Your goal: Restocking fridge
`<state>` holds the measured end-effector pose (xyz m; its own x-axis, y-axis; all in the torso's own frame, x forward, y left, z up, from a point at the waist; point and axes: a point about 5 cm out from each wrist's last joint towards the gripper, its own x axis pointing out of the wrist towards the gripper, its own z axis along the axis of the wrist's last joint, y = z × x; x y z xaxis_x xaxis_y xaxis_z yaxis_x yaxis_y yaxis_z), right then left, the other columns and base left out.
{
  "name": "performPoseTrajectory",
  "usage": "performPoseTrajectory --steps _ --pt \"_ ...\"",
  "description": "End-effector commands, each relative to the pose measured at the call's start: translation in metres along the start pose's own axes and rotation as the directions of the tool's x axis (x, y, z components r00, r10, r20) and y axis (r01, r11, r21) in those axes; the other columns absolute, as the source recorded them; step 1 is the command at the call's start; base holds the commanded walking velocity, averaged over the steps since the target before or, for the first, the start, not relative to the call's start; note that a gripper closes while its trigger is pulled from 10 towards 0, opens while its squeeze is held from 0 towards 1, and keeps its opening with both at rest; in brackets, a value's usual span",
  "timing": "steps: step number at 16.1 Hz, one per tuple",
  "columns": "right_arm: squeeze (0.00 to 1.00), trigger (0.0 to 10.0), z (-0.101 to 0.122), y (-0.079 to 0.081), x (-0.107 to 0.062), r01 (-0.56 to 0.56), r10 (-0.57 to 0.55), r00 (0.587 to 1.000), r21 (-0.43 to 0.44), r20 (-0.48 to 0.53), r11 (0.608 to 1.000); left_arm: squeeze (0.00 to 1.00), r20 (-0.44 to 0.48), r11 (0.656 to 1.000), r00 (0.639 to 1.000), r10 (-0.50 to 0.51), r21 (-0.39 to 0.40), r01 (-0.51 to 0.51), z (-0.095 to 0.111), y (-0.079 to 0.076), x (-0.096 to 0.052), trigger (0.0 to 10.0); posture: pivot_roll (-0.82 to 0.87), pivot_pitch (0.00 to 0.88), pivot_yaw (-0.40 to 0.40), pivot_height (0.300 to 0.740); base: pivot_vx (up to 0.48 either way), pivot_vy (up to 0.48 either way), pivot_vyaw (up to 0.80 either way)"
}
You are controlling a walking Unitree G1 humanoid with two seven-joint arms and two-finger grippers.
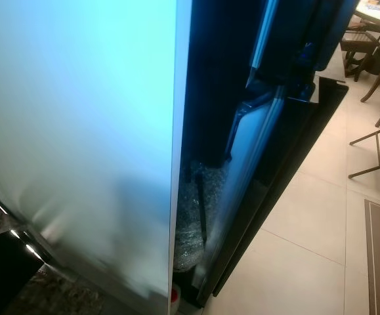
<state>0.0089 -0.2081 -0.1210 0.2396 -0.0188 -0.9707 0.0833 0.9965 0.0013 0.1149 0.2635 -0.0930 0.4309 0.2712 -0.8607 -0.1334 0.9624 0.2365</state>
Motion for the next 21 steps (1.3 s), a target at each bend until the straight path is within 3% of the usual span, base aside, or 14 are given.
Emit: performPoseTrajectory --steps 1,8,16,21 --pt "0.00 10.0 -0.0021 0.0005 -0.0004 -0.001 0.001 1.000 0.007 -0.003 1.000 0.00 -0.010 1.000 1.000 0.006 -0.003 -0.006 -0.0041 0.0024 -0.0008 10.0 0.10 0.000 -0.039 0.740 0.000 0.000 0.00" --pt "0.00 10.0 -0.0023 0.0004 -0.0004 -0.001 0.001 1.000 0.006 -0.004 1.000 0.00 -0.006 1.000 1.000 0.006 -0.006 -0.006 -0.0018 -0.0003 -0.0002 10.0 0.10 0.000 -0.040 0.740 0.000 0.000 0.00" --pt "0.00 10.0 -0.0013 -0.0002 -0.0004 0.006 -0.006 1.000 0.008 0.001 1.000 0.00 0.001 1.000 1.000 0.002 -0.011 -0.002 0.0005 -0.0037 0.0002 10.0 0.10 0.000 -0.041 0.740 -0.282 0.000 0.00" --pt "0.00 10.0 -0.0023 -0.0004 -0.0003 0.011 -0.011 1.000 0.003 -0.011 1.000 0.00 0.003 1.000 1.000 0.008 -0.003 -0.008 0.0017 -0.0024 0.0004 10.0 0.10 0.000 -0.040 0.740 0.000 0.000 0.00"
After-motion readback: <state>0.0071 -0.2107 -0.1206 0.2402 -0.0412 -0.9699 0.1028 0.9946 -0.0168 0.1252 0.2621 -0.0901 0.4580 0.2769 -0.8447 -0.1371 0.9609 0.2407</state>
